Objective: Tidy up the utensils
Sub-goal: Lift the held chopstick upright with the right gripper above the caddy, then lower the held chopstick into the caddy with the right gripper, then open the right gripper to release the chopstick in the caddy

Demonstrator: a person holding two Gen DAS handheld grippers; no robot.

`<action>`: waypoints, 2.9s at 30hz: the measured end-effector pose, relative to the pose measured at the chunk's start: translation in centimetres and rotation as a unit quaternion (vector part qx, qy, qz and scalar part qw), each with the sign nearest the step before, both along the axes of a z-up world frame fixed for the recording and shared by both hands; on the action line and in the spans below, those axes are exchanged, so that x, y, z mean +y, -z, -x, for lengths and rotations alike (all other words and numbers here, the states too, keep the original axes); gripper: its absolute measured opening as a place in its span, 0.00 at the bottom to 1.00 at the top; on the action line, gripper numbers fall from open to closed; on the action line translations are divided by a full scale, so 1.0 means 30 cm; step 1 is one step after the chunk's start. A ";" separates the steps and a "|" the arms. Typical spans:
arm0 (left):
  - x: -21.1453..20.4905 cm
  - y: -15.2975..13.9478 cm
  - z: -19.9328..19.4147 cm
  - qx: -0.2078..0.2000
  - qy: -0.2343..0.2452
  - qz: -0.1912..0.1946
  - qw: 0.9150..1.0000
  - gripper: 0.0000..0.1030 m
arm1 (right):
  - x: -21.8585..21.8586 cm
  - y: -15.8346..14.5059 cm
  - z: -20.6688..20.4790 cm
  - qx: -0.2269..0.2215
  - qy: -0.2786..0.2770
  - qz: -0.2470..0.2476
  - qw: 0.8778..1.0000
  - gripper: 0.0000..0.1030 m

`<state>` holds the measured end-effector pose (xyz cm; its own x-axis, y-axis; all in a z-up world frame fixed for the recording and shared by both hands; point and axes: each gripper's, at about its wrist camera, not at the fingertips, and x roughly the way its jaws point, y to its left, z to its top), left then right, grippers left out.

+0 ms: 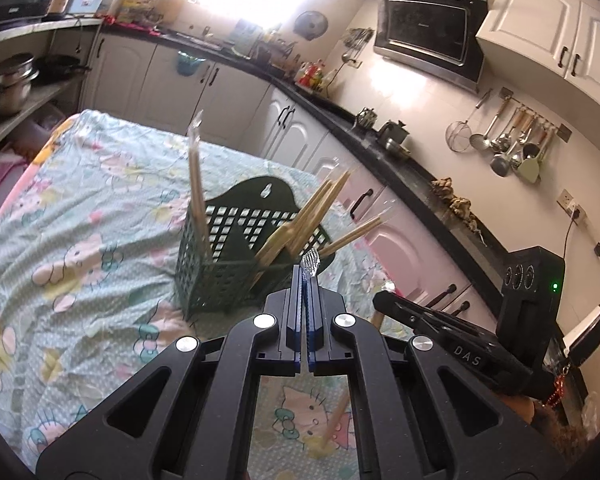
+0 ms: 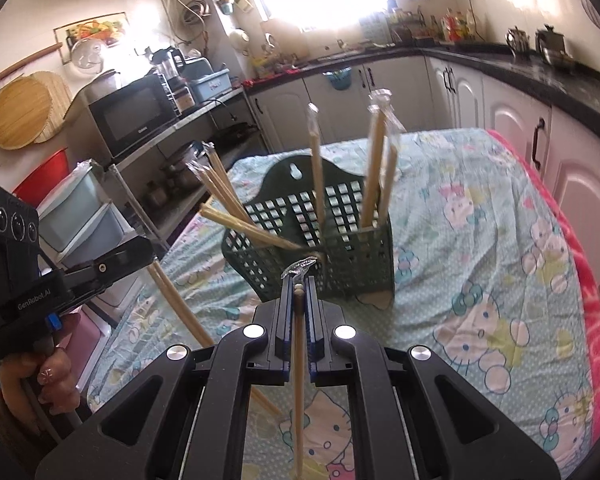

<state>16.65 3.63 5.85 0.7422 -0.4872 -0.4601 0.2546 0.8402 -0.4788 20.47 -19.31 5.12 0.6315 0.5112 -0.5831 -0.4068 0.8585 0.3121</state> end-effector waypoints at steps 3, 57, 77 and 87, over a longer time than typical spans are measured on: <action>-0.004 -0.030 0.002 -0.011 0.002 -0.004 1.000 0.00 | 0.010 -0.032 0.001 -0.014 -0.004 0.001 1.000 0.06; 0.031 -0.319 -0.250 -0.131 -0.055 -0.042 0.989 0.00 | -0.005 -0.312 -0.274 -0.239 0.084 -0.002 0.967 0.06; -0.012 -0.144 -0.283 -0.095 -0.045 -0.067 0.992 0.00 | 0.053 -0.118 -0.315 -0.176 0.075 0.023 0.981 0.17; 0.008 -0.150 -0.246 -0.092 -0.059 -0.072 0.991 0.30 | 0.032 -0.115 -0.263 -0.173 0.075 0.028 0.982 0.34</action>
